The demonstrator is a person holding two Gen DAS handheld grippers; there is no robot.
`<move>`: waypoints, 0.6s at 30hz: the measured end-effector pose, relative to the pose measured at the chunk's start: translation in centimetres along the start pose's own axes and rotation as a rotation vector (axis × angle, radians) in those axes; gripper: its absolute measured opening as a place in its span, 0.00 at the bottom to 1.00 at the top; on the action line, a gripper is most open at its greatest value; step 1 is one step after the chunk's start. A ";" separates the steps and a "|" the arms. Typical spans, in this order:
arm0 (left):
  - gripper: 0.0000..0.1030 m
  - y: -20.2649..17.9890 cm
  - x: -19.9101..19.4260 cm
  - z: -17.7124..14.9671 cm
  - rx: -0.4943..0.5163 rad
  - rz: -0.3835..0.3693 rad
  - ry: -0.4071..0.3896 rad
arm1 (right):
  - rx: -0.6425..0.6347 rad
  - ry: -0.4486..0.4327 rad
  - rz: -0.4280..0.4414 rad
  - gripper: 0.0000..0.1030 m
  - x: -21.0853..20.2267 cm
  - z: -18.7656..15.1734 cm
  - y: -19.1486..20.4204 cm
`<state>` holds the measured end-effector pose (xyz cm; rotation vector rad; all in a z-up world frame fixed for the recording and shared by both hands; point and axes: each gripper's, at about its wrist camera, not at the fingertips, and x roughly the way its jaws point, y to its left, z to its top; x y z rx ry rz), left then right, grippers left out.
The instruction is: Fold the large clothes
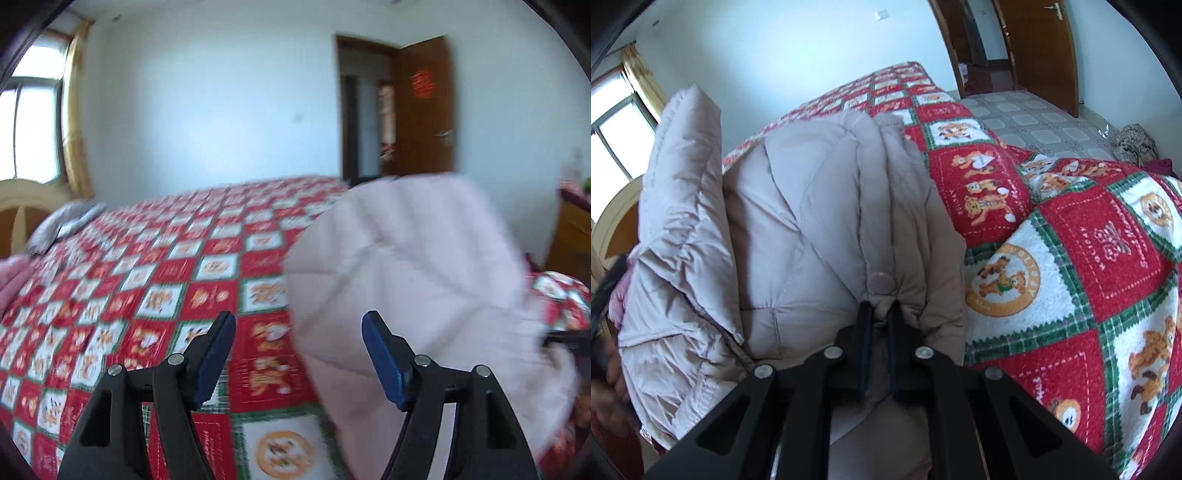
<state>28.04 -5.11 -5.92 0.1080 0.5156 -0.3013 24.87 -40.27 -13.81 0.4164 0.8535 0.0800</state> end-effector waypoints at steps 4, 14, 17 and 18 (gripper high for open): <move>0.69 0.4 2.8 -0.7 -0.098 -0.050 0.034 | -0.019 -0.081 0.031 0.23 -4.3 0.8 1.2; 0.69 -0.8 3.9 -0.2 -0.123 -0.078 0.006 | -0.275 -0.070 0.156 0.78 -2.4 6.5 9.6; 0.69 -1.8 4.6 0.6 -0.081 -0.068 0.006 | -0.338 0.003 0.151 0.37 0.9 6.5 10.5; 0.69 -2.3 4.8 0.8 -0.060 -0.065 0.010 | -0.346 -0.013 0.134 0.32 0.8 6.3 10.5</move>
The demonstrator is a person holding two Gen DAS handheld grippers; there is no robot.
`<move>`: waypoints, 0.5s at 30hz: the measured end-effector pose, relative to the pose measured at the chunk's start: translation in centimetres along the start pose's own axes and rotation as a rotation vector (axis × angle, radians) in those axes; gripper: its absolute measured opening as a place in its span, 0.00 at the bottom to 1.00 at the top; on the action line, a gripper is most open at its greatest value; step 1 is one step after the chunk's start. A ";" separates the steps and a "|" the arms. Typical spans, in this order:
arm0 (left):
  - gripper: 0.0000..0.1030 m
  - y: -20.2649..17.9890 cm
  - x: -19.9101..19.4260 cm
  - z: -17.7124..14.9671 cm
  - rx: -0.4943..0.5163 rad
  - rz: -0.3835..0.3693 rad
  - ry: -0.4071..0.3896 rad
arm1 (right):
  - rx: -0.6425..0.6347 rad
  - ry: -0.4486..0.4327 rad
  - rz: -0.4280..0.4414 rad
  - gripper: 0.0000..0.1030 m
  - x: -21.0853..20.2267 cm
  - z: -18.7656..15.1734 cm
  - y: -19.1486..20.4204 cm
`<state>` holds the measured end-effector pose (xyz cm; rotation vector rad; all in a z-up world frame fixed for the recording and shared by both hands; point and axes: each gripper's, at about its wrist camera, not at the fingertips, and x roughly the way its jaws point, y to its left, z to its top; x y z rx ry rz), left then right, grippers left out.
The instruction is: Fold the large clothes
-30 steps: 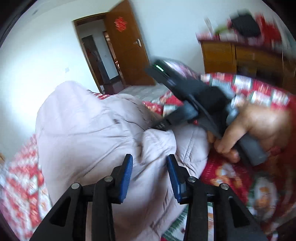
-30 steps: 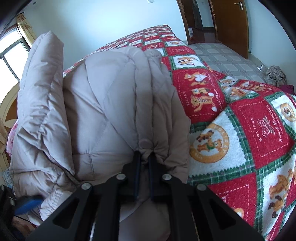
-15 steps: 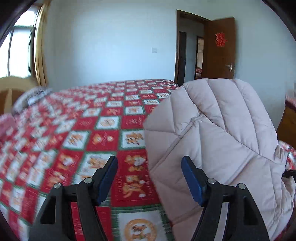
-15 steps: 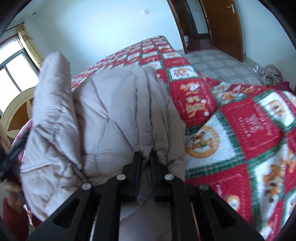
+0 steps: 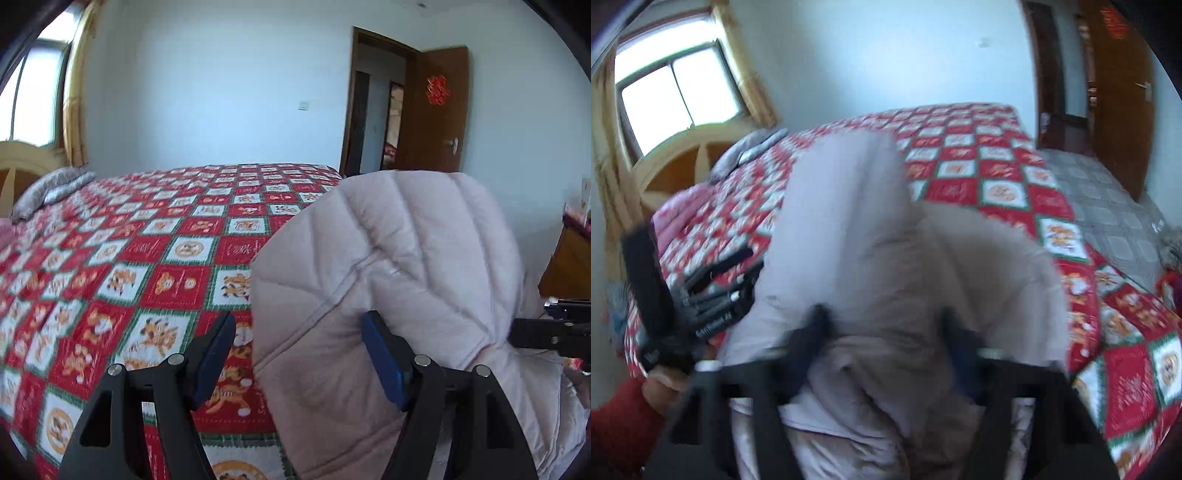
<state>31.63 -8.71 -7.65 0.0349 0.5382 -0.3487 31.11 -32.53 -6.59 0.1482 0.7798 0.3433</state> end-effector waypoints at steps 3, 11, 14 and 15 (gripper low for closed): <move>0.69 -2.4 1.0 0.7 0.073 0.002 0.026 | 0.022 -0.008 -0.075 0.27 -0.7 -1.4 -1.1; 0.69 -10.7 3.7 0.2 0.366 0.091 0.073 | 0.289 -0.005 -0.023 0.23 -1.1 -6.0 -7.8; 0.69 -11.1 4.5 -0.4 0.372 0.084 0.080 | 0.329 -0.006 -0.005 0.22 -0.7 -6.8 -8.6; 0.69 -11.1 4.7 -0.6 0.378 0.086 0.079 | 0.327 -0.002 -0.013 0.22 -0.5 -6.7 -8.5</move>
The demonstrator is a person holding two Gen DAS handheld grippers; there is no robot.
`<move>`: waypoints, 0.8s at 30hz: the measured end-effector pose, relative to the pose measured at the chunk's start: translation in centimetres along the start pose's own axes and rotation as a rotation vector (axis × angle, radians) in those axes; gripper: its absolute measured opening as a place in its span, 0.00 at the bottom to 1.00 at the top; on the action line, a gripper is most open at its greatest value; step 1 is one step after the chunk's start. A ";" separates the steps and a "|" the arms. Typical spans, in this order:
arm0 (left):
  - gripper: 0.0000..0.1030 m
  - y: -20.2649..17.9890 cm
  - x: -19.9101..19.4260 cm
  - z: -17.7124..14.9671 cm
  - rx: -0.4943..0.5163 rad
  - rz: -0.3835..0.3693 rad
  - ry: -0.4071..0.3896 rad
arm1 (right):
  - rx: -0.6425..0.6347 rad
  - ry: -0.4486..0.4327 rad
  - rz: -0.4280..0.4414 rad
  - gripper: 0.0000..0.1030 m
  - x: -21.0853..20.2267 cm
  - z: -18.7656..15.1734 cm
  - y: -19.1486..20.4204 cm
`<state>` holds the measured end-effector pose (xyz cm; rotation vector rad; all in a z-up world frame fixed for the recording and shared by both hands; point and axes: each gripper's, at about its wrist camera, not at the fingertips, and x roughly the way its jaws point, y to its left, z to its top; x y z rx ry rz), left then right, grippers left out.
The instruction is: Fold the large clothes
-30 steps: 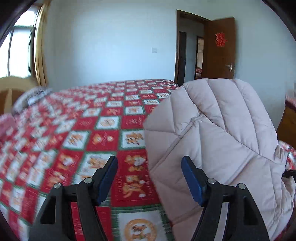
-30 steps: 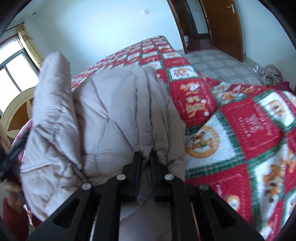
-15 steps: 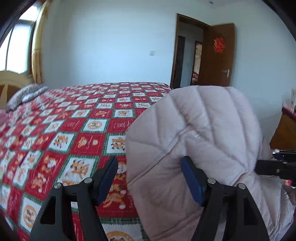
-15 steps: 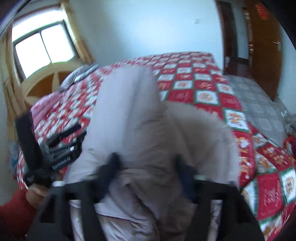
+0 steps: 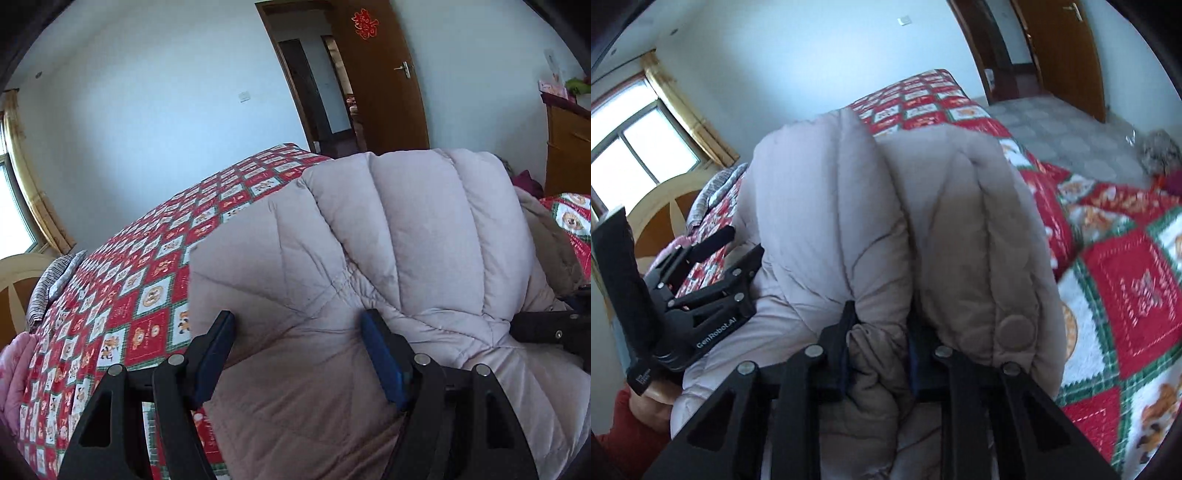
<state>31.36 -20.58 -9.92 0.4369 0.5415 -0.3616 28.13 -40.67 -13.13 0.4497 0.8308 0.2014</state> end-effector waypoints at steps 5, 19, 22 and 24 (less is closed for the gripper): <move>0.69 -0.1 0.9 -0.7 0.005 -0.005 -0.002 | -0.025 0.006 -0.027 0.22 0.2 -0.3 0.8; 0.73 2.1 -0.1 -1.2 -0.049 -0.083 0.040 | 0.015 0.000 -0.045 0.30 -0.7 -0.3 1.4; 0.77 6.6 -2.8 -1.8 -0.163 -0.146 0.028 | 0.019 0.007 -0.018 0.56 -3.1 0.0 2.1; 0.81 9.5 -4.0 -2.6 -0.233 -0.161 0.014 | -0.002 -0.085 0.021 0.87 -6.0 0.4 2.5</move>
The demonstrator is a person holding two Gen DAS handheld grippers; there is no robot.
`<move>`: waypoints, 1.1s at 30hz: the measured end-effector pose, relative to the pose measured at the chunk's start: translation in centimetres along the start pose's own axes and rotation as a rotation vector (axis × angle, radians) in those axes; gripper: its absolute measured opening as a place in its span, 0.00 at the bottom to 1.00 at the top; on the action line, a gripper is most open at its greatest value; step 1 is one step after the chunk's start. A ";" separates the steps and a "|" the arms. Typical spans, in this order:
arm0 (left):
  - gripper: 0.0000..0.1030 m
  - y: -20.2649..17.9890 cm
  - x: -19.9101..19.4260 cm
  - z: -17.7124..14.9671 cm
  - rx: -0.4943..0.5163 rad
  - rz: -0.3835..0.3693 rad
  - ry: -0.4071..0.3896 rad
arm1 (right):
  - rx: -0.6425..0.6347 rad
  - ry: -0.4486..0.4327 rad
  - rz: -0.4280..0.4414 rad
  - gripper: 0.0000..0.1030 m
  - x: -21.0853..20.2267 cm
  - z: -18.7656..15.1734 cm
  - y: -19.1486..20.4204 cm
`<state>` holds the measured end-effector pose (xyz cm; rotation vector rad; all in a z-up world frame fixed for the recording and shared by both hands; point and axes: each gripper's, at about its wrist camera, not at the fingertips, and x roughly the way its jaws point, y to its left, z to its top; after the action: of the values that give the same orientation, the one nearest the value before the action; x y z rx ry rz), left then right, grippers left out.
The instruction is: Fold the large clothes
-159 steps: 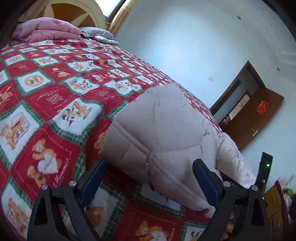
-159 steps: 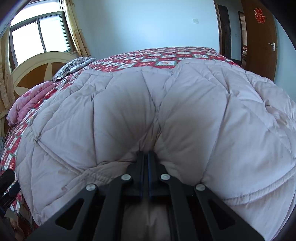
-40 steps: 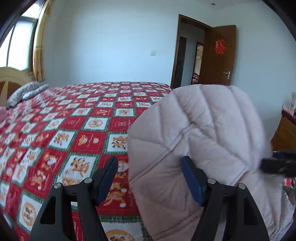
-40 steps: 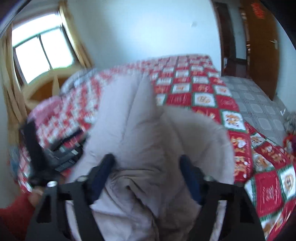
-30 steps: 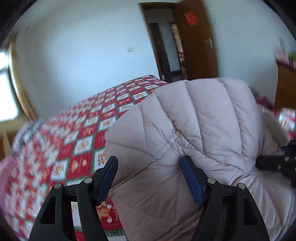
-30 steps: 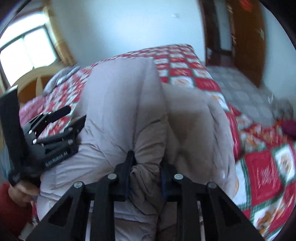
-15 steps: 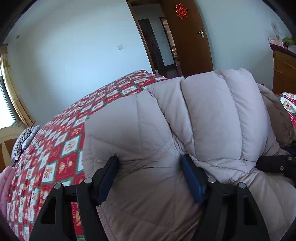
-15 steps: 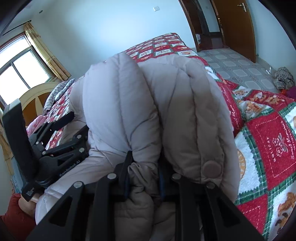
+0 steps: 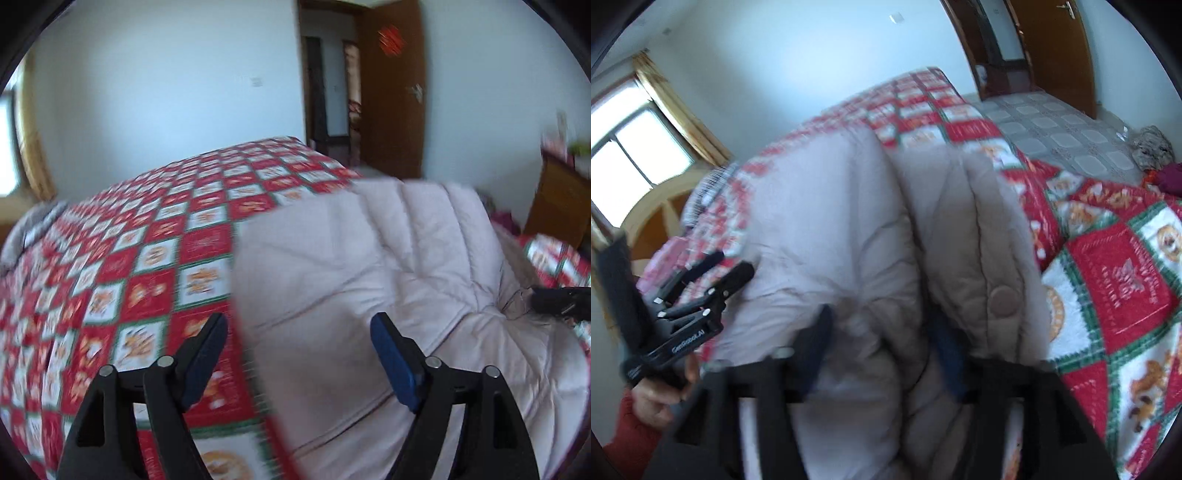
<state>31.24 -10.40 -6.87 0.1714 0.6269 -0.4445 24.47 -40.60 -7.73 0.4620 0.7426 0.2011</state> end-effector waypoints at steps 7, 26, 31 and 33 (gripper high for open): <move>0.83 6.7 2.5 -1.6 -0.371 -0.205 0.132 | -0.109 0.000 -0.115 1.00 0.3 2.9 -0.9; 0.99 3.0 10.1 -3.4 -0.414 -0.544 0.224 | -0.077 0.297 0.133 1.00 10.5 2.6 -4.2; 0.79 1.4 7.1 -3.0 -0.305 -0.539 0.169 | -0.109 0.335 0.167 0.94 9.4 0.7 -0.7; 0.71 1.2 5.4 -3.2 -0.287 -0.509 0.153 | -0.079 0.326 0.168 0.80 8.5 -0.2 0.3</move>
<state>33.98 -10.33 -12.67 -0.2367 0.8803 -0.8291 30.44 -37.45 -12.89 0.4211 1.0116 0.4690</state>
